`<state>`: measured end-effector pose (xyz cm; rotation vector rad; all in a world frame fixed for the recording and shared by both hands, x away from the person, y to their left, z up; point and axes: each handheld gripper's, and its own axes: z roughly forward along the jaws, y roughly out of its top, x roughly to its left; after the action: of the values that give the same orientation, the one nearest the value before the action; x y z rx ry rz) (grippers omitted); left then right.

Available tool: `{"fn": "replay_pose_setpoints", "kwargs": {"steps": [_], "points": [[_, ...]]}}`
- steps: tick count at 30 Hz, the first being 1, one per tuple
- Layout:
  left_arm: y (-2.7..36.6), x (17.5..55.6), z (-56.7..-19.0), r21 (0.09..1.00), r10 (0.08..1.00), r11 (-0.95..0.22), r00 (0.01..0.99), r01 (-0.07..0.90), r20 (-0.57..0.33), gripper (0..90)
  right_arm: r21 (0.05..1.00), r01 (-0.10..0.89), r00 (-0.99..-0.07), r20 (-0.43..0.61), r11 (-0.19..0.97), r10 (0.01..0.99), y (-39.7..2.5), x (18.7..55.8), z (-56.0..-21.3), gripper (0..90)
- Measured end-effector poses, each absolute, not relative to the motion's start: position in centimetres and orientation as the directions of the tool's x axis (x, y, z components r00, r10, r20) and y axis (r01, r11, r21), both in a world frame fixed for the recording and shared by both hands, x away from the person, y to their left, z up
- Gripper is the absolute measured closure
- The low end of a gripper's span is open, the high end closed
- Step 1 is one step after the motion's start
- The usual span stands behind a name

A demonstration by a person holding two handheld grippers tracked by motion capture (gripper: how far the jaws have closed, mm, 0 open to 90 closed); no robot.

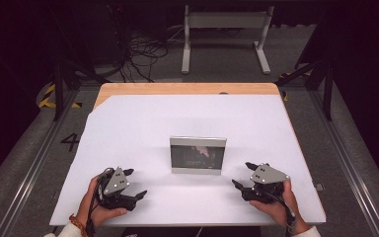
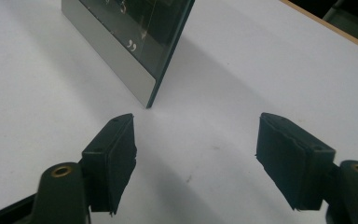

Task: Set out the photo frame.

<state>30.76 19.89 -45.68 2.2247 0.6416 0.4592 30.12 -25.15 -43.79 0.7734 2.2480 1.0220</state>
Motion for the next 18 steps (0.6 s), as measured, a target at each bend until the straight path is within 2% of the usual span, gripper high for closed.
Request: {"fn": "replay_pose_setpoints", "kwargs": {"steps": [8,11,18], "points": [[20.4,30.9,-45.9,0.762,0.565,-0.572,0.819,0.304,0.097,10.1,0.779,0.289,-0.694,-0.23,0.557,0.682,-25.6,30.1,-44.5,20.7],[20.4,30.8,-45.9,0.757,0.564,-0.574,0.821,0.311,0.091,8.0,0.765,0.295,-0.725,-0.211,0.573,0.656,-25.7,30.2,-44.9,14.7],[20.2,30.9,-46.1,0.749,0.565,-0.581,0.82,0.318,0.091,7.4,0.755,0.316,-0.736,-0.187,0.575,0.65,-25.6,30.3,-45.3,9.0]]}}
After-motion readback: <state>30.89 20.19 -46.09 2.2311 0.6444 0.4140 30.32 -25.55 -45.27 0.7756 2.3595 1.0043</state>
